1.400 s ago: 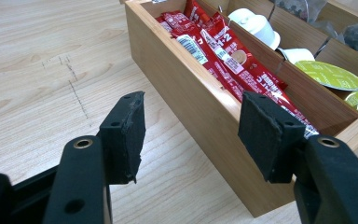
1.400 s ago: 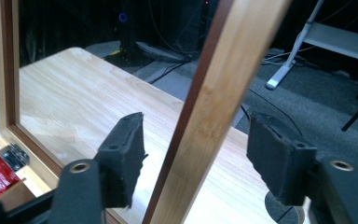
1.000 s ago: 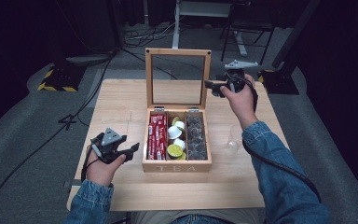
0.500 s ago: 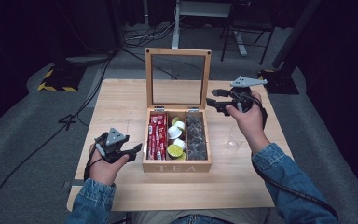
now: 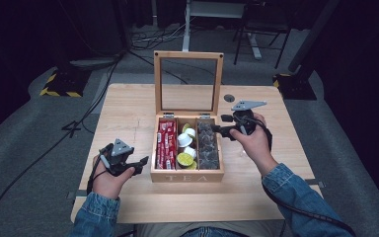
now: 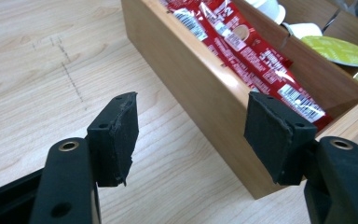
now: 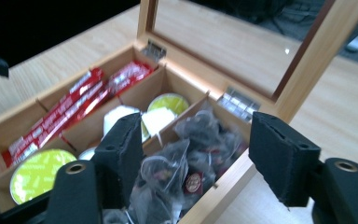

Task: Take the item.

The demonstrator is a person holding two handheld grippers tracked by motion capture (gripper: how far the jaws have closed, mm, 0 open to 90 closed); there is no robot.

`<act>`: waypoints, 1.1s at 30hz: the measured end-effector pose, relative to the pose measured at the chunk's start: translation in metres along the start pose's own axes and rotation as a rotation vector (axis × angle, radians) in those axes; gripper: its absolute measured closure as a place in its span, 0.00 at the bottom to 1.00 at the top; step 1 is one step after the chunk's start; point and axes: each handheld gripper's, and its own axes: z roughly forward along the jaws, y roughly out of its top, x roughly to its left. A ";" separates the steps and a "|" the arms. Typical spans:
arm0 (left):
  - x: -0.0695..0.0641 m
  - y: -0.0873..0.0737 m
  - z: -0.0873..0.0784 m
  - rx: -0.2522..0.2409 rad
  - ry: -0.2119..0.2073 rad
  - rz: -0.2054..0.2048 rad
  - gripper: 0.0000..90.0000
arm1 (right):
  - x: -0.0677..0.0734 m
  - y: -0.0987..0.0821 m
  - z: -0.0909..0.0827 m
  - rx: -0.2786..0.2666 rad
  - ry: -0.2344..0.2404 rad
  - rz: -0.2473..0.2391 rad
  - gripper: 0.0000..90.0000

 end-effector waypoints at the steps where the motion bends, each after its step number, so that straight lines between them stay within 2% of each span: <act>1: 0.001 -0.001 0.000 0.001 0.001 -0.005 0.39 | 0.001 -0.002 0.003 0.013 0.006 0.002 0.42; 8: 0.005 -0.004 0.000 0.001 0.010 -0.017 0.39 | 0.008 -0.012 0.022 0.088 0.033 -0.019 0.46; 11: 0.006 -0.006 -0.001 0.006 0.015 -0.022 0.39 | 0.012 -0.015 0.030 0.115 0.085 -0.028 0.44; 15: 0.006 -0.009 -0.003 0.009 0.021 -0.023 0.39 | 0.018 -0.017 0.040 0.151 0.073 -0.067 0.47; 22: 0.006 -0.012 -0.002 0.021 0.026 -0.026 0.39 | 0.019 -0.020 0.055 0.202 0.038 -0.099 0.54; 27: 0.006 -0.013 -0.001 0.024 0.024 -0.023 0.39 | 0.017 -0.024 0.063 0.224 0.028 -0.100 0.57; 33: 0.006 -0.013 0.000 0.029 0.025 -0.017 0.39 | 0.016 -0.025 0.066 0.225 0.030 -0.095 0.60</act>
